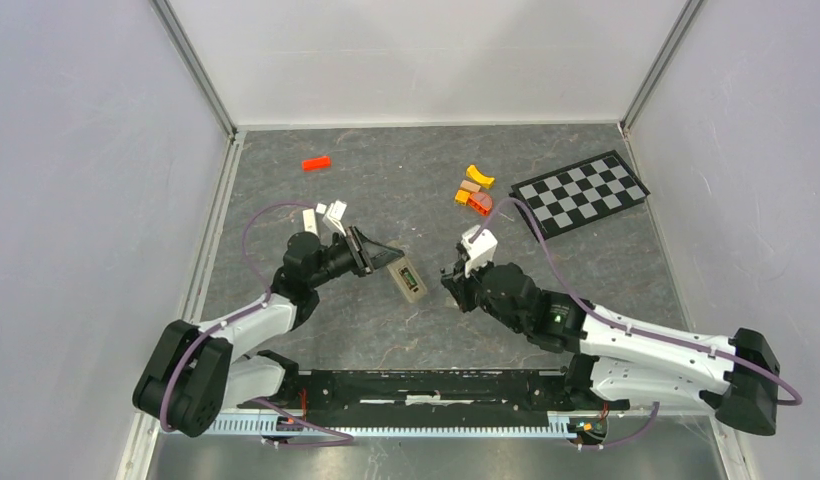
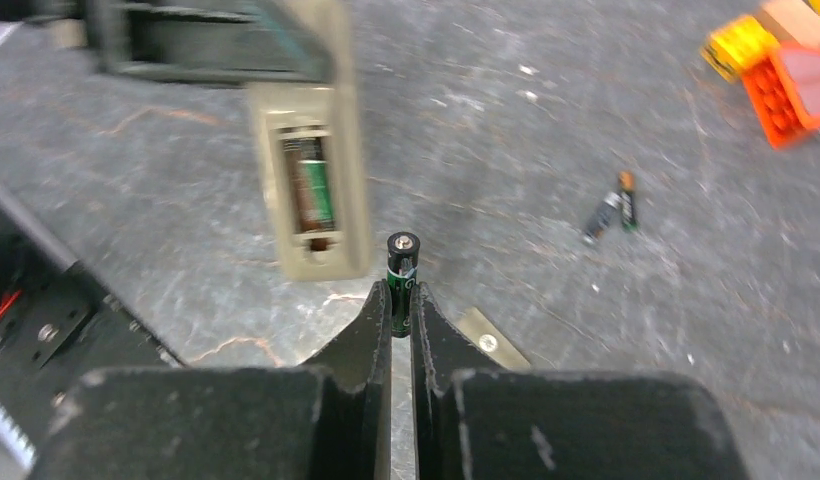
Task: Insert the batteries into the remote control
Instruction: Place the battery at the center of the board.
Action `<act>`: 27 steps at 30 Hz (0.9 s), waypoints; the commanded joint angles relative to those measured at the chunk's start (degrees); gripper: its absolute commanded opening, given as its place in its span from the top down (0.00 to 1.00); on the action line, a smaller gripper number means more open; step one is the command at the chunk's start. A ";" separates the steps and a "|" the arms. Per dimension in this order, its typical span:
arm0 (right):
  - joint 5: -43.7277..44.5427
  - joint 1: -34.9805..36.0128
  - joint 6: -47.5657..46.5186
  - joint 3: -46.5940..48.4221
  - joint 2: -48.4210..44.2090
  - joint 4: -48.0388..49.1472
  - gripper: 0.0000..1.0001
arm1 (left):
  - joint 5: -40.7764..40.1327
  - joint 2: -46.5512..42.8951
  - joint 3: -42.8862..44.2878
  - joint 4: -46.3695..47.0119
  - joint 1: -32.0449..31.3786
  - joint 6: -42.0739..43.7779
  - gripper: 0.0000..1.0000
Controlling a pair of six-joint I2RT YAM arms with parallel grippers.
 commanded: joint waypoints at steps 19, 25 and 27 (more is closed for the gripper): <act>8.73 -18.69 59.88 -8.43 5.13 -18.14 0.92 | 0.56 -8.49 -0.48 6.18 -0.21 1.66 0.98; 5.23 -21.76 64.52 -10.91 8.37 -16.53 0.90 | 0.77 -8.40 0.00 4.82 -0.21 0.96 0.98; 3.59 -23.16 64.77 -10.98 9.98 -15.60 0.90 | 0.76 -8.30 0.36 4.31 -0.23 0.96 0.98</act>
